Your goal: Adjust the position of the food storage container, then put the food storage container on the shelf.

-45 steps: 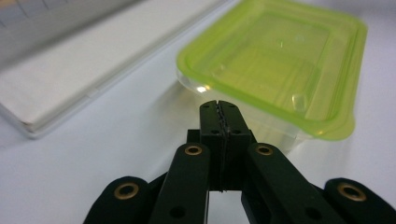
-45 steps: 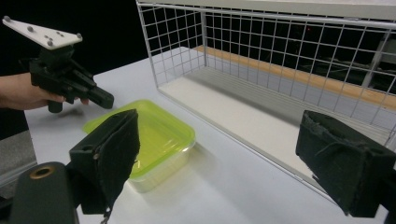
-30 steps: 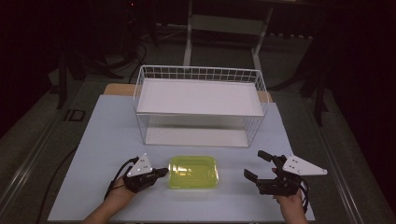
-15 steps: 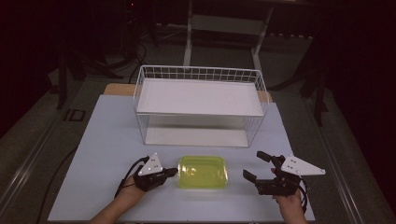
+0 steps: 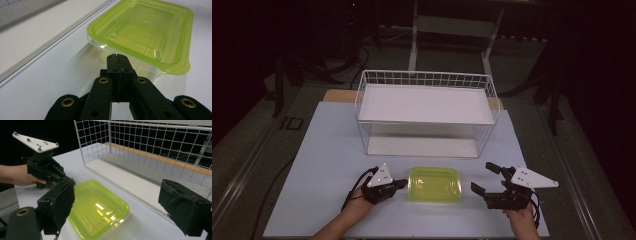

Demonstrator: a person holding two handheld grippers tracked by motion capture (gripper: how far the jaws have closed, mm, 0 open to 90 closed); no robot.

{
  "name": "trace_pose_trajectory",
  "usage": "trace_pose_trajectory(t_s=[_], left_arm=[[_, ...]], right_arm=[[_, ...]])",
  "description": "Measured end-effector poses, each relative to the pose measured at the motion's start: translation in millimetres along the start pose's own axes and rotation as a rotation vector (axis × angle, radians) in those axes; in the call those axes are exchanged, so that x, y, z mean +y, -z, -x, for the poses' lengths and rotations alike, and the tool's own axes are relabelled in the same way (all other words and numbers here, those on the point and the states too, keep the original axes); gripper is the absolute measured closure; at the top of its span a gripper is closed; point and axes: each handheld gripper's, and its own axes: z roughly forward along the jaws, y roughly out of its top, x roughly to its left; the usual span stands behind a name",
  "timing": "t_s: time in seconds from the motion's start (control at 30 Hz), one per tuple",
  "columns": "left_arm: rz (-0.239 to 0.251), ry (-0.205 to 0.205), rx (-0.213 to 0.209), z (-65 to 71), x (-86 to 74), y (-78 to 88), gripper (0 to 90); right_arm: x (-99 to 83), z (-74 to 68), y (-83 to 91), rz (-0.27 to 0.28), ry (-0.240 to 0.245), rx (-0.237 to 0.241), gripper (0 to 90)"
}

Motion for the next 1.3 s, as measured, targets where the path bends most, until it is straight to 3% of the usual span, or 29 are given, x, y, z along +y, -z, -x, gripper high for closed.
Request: trace_pose_trajectory(t_s=[0.1, 0.17, 0.2, 0.23, 0.33, 0.37, 0.4, 0.43, 0.47, 0.5, 0.63, 0.73, 0.8, 0.9, 0.97, 1.07, 1.13, 1.23, 1.3], left_arm=[[0.018, 0.001, 0.014, -2.0, 2.7, 7.7, 88.3], [0.050, 0.022, 0.034, -3.6, 5.9, 16.3, 81.0], [0.044, 0.044, 0.035, -4.6, 8.6, 19.5, 68.3], [0.037, 0.065, 0.045, -4.7, 11.4, 21.9, 68.3], [0.063, 0.122, 0.082, -3.2, 17.6, 28.1, 35.6], [0.069, 0.146, 0.080, -3.2, 19.3, 29.4, 22.2], [0.067, 0.162, 0.069, -3.8, 20.3, 30.0, 14.5], [0.067, 0.194, 0.042, -4.5, 22.7, 30.9, 12.2], [0.060, 0.214, 0.021, -4.8, 23.6, 30.8, 1.4], [0.068, 0.221, -0.003, -4.5, 24.0, 29.9, 1.4], [0.053, 0.157, -0.013, 1.9, 25.9, 22.5, 2.8], [0.026, 0.221, -0.028, 2.2, 28.1, 15.9, 4.8], [-0.021, 0.258, -0.010, 0.6, 30.0, 11.4, 6.3], [-0.065, 0.277, 0.041, -1.0, 31.3, 5.0, 11.5], [-0.086, 0.318, 0.030, -3.3, 31.5, -0.2, 15.4], [-0.095, 0.342, 0.045, -3.0, 31.5, -6.3, 20.0], [-0.116, 0.366, 0.027, -3.0, 30.9, -11.2, 22.1], [-0.130, 0.378, 0.037, -1.3, 30.2, -15.5, 31.8], [-0.143, 0.391, 0.035, 0.1, 29.2, -19.1, 33.1]], right_arm=[[-0.2, -1.0, -0.6, 0.002, -0.002, 0.001, 13.5], [-0.2, -1.8, -1.9, 0.004, -0.002, -0.001, 13.5], [0.1, -2.9, -3.5, -0.004, 0.009, -0.015, 13.4], [0.1, -2.9, -3.5, -0.004, 0.009, -0.015, 13.4], [1.9, -4.0, -6.1, -0.015, 0.027, -0.032, 12.4], [2.8, -3.7, -6.7, -0.018, 0.021, -0.019, 11.5], [3.6, -3.8, -7.6, -0.023, 0.018, -0.017, 11.4], [4.0, -4.2, -8.2, -0.027, 0.018, -0.019, 11.4], [3.1, -6.8, -8.8, -0.028, 0.034, -0.033, 11.4], [2.6, -8.2, -9.3, -0.032, 0.048, -0.046, 11.5], [2.8, -12.5, -10.0, -0.029, 0.071, -0.103, 16.3], [4.2, -13.7, -11.4, -0.035, 0.069, -0.107, 18.8], [5.9, -13.6, -15.9, -0.077, 0.073, -0.105, 16.2], [5.9, -12.3, -23.2, -0.096, 0.072, -0.079, 12.9], [4.7, -9.7, -29.4, -0.110, 0.050, -0.068, 12.2], [1.1, -7.6, -40.0, -0.141, 0.043, -0.096, 10.9], [-2.3, -6.9, -45.8, -0.157, 0.047, -0.081, 10.9], [-6.8, -6.1, -52.6, -0.206, 0.049, -0.097, 10.9], [-13.1, -4.7, -58.5, -0.243, 0.037, -0.095, 11.0]])
